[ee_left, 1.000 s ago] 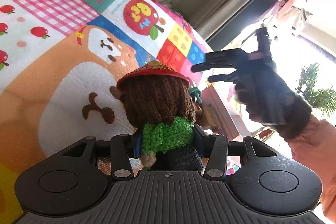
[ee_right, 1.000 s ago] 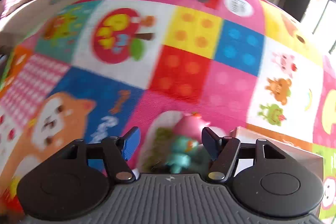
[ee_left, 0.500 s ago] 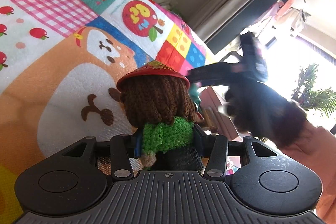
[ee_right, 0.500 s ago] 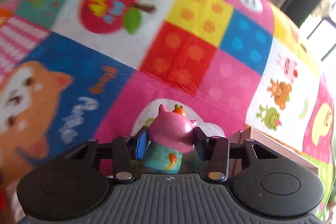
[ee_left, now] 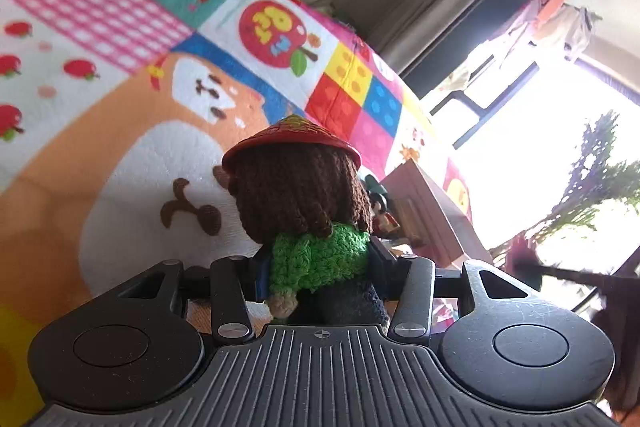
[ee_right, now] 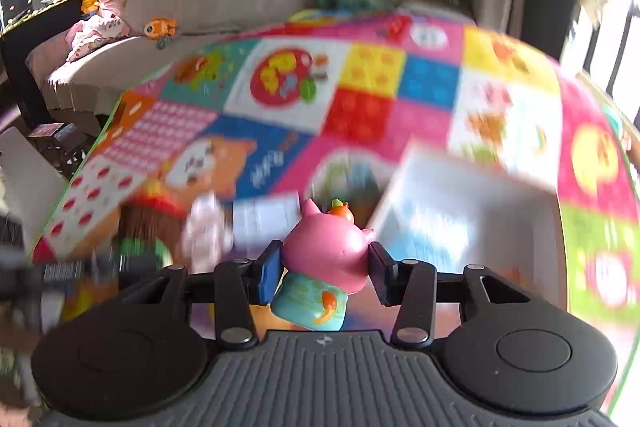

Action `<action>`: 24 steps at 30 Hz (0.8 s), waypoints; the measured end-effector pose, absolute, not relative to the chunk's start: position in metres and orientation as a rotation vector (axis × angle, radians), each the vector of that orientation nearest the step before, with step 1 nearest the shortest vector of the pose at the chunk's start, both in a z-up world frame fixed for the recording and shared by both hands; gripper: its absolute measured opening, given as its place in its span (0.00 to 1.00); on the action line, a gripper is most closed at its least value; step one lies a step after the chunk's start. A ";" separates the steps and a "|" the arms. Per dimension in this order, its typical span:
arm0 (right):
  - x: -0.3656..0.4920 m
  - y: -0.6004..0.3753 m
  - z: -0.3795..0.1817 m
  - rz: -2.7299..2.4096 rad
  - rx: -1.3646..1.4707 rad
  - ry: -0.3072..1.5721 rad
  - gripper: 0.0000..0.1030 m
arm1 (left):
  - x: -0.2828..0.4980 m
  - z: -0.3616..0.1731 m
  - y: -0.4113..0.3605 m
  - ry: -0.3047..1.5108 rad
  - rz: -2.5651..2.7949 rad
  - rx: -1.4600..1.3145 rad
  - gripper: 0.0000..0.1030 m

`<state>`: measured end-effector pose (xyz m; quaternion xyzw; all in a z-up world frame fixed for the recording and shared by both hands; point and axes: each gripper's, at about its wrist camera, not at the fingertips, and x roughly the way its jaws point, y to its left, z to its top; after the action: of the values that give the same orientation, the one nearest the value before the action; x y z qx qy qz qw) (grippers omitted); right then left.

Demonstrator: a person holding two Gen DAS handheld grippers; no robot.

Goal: Organize objects
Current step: 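Lower the knitted doll into the pink box and open the left gripper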

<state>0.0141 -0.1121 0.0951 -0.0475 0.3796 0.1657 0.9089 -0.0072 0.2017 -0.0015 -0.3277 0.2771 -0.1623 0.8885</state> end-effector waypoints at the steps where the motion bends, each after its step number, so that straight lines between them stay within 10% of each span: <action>1: 0.006 -0.121 0.087 0.337 -0.080 0.810 0.44 | -0.011 0.002 0.197 0.579 -0.347 -0.695 0.49; 12: -0.050 -0.159 0.033 0.294 -0.007 0.838 0.45 | -0.065 0.030 0.090 0.781 -0.499 -0.414 0.49; 18: -0.081 -0.168 0.032 0.308 -0.040 0.734 0.76 | -0.076 0.029 0.083 0.843 -0.384 -0.327 0.49; 24: -0.093 -0.169 0.022 0.315 -0.086 0.699 0.76 | -0.074 0.029 0.063 0.879 -0.351 -0.236 0.49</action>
<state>-0.0926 -0.1687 0.0217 -0.0417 0.3409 0.1538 0.9265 -0.0744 0.0629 0.0287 -0.1135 0.4221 -0.1686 0.8835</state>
